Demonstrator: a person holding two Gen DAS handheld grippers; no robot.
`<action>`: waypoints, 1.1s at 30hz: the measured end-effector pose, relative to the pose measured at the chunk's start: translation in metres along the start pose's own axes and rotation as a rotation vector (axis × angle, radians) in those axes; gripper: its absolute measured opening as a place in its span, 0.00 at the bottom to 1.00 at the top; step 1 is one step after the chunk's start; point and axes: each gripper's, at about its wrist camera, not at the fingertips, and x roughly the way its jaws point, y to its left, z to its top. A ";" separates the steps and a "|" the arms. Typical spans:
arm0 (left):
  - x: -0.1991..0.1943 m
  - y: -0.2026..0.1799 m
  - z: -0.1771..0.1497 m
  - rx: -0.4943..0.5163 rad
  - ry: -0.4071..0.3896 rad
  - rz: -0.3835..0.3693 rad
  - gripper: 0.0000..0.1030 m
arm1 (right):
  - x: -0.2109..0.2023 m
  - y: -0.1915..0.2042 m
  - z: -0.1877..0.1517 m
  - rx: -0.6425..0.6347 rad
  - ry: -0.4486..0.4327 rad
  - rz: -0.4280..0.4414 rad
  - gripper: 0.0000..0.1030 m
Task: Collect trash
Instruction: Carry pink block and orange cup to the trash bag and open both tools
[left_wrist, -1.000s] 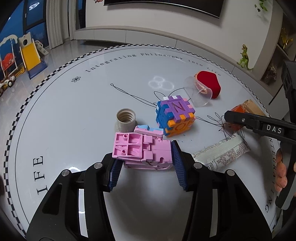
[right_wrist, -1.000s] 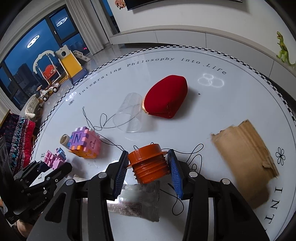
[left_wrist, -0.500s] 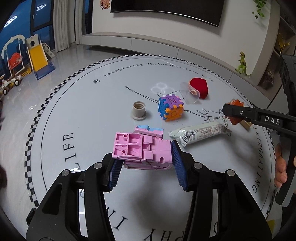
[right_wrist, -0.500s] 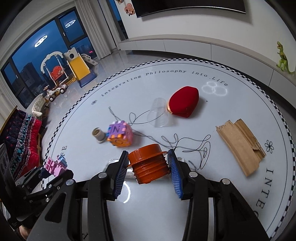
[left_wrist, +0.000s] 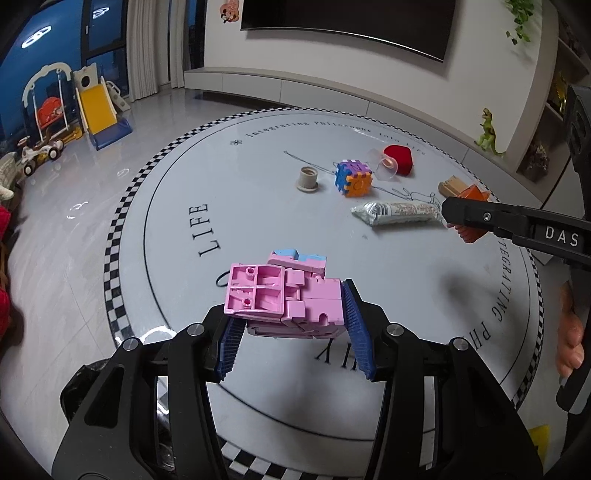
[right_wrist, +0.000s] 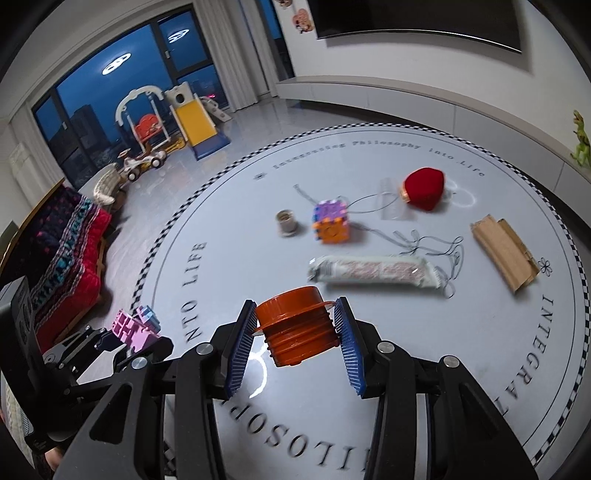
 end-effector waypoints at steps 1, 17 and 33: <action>-0.004 0.003 -0.006 -0.004 0.002 0.005 0.48 | -0.002 0.007 -0.005 -0.011 0.003 0.007 0.44; -0.067 0.085 -0.097 -0.154 0.020 0.140 0.48 | 0.007 0.139 -0.070 -0.211 0.113 0.185 0.44; -0.084 0.150 -0.185 -0.300 0.141 0.296 0.48 | 0.033 0.245 -0.133 -0.403 0.249 0.269 0.44</action>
